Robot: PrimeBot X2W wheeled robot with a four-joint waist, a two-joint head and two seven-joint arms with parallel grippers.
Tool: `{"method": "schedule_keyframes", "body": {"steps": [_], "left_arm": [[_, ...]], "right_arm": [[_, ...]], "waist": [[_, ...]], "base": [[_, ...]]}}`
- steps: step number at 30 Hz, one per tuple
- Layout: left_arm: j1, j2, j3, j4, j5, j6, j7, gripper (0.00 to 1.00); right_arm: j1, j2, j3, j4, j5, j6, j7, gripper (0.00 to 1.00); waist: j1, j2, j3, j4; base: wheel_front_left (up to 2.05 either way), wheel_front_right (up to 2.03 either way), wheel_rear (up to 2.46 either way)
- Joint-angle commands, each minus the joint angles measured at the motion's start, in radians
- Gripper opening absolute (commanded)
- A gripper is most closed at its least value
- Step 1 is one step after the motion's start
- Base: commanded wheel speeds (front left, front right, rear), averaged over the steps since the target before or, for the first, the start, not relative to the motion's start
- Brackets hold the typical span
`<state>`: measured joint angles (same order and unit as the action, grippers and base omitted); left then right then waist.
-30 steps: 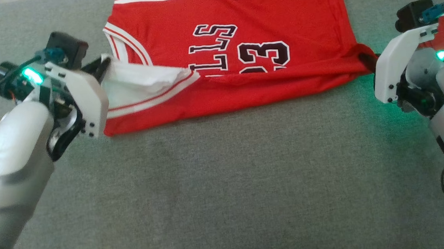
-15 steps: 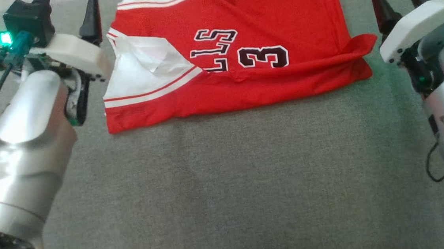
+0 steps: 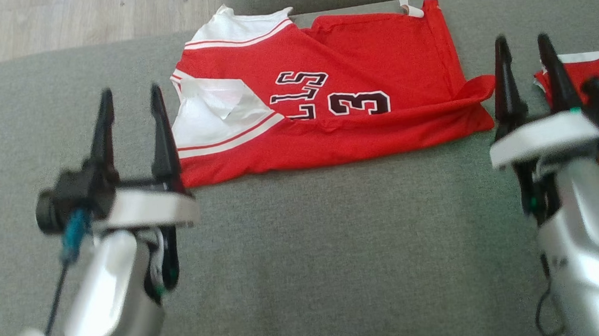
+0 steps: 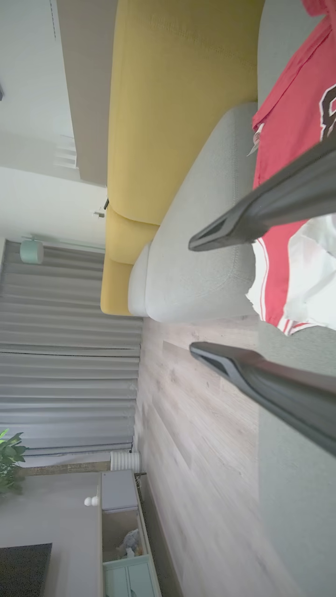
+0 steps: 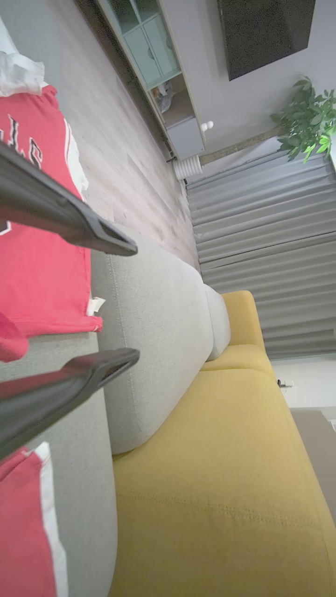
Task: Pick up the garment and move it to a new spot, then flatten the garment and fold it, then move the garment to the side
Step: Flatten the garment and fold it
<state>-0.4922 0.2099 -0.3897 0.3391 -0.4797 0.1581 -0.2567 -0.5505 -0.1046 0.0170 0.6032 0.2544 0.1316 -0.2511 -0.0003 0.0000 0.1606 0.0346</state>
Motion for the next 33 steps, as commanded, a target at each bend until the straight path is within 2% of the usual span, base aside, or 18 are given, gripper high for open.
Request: {"method": "schedule_keyframes", "body": {"steps": [1, 4, 7, 14, 18, 21, 26, 33], "left_arm": [[-0.017, 0.012, 0.058, -0.053, 0.026, 0.001, -0.005, 1.00], [0.089, -0.037, 0.119, -0.096, 0.068, -0.010, -0.005, 1.00], [0.158, -0.071, 0.165, -0.112, 0.115, -0.030, -0.005, 1.00], [0.205, -0.118, 0.248, -0.101, 0.179, -0.081, -0.005, 1.00], [0.181, -0.128, 0.266, -0.040, 0.204, -0.100, -0.005, 1.00], [0.149, -0.128, 0.260, 0.067, 0.205, -0.115, -0.005, 1.00], [0.070, -0.120, 0.285, 0.213, 0.190, -0.097, 0.002, 1.00], [-0.025, -0.080, 0.291, 0.407, 0.202, -0.056, 0.069, 1.00]], "right_arm": [[0.031, 0.022, 0.006, -0.061, -0.024, -0.001, -0.010, 1.00], [0.145, 0.047, -0.022, -0.177, -0.081, -0.001, -0.010, 1.00], [0.234, 0.053, -0.031, -0.254, -0.075, -0.001, -0.010, 1.00], [0.308, 0.054, 0.004, -0.326, -0.040, -0.001, -0.011, 1.00], [0.296, 0.054, 0.007, -0.341, -0.036, -0.001, -0.011, 1.00], [0.290, 0.054, 0.007, -0.351, -0.033, -0.001, -0.011, 1.00], [0.280, 0.054, 0.016, -0.361, 0.001, -0.001, -0.011, 1.00], [0.270, 0.054, 0.032, -0.363, 0.024, -0.001, -0.011, 1.00]], "waist": [[0.0003, 0.0000, -0.004, 0.000], [0.0003, 0.0000, -0.015, -0.003], [0.0003, 0.0000, -0.024, -0.008], [0.0003, 0.0000, -0.021, -0.032], [0.0003, 0.0000, 0.002, -0.047], [0.0003, 0.0000, 0.025, -0.057], [0.0003, 0.0000, 0.072, -0.078], [0.0003, 0.0000, 0.111, -0.105]], "base": [[0.00, 0.00, 0.00], [0.00, 0.00, 0.00], [0.00, 0.00, 0.00], [0.00, 0.00, 0.00], [0.00, 0.00, 0.00], [0.00, 0.00, 0.00], [0.00, 0.00, 0.00], [0.00, 0.00, 0.00]]}}
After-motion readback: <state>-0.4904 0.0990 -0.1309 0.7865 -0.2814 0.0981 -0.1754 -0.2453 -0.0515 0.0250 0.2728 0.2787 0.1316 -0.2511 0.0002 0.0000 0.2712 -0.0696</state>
